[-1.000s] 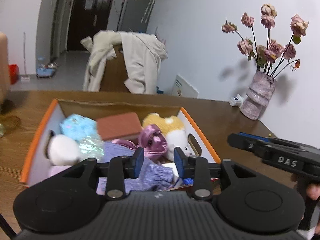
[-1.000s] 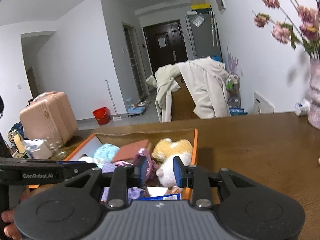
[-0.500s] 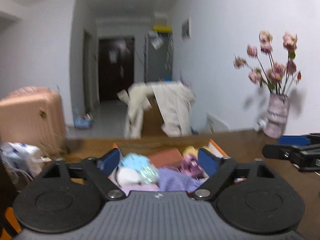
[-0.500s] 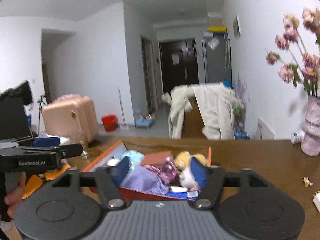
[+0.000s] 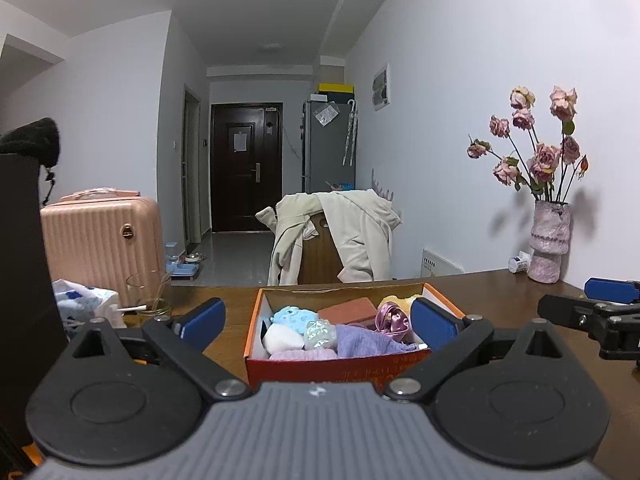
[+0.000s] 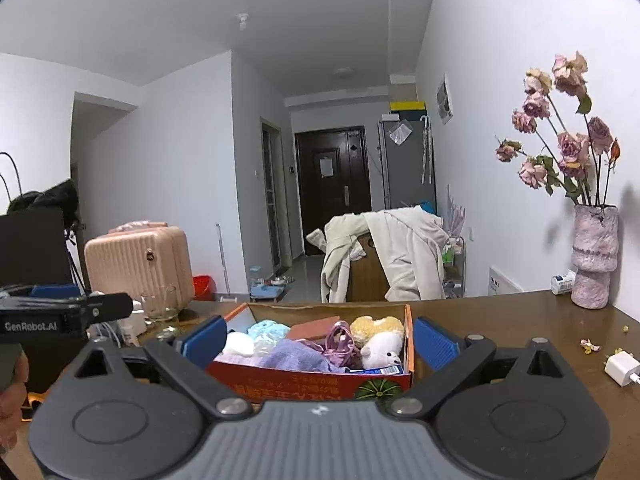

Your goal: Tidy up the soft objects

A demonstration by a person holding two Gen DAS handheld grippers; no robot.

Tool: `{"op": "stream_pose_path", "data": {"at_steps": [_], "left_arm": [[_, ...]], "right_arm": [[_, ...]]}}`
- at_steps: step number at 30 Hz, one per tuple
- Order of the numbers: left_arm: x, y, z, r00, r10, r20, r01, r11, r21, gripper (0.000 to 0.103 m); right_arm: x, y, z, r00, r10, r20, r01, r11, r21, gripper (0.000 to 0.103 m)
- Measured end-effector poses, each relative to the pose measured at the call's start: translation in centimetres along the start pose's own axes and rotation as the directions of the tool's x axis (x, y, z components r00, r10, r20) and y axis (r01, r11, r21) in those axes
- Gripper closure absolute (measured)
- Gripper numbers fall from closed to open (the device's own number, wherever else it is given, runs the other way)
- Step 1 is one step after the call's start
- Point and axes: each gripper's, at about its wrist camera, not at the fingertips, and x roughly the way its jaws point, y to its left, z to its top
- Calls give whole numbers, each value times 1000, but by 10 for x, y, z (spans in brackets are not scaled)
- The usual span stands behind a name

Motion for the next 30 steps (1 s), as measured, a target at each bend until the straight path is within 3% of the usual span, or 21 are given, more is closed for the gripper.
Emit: {"op": "stream_pose_path", "data": {"at_steps": [9,16,25,30], "left_arm": [[-55,2,-28,1000,-2,15,2,1000,-2,0],[-104,3,-60,1000,-22,5,22,1000,3,0],[-169,5,-116,1000,11,29,-10,1000,-9,0],[-184,11,-134,1000,26,3,-26,998,-55,0]], "right_arm": [[-51,25,-17,999,-12,31,14,999,-36,1],[-103,50,-53,1000,-7,30,9,997,-79,0],[-165,86,-104,999,38,26,-34,993,-116,0],[-177,95,-133,998,60,-17,-61,992,-112,0]]}}
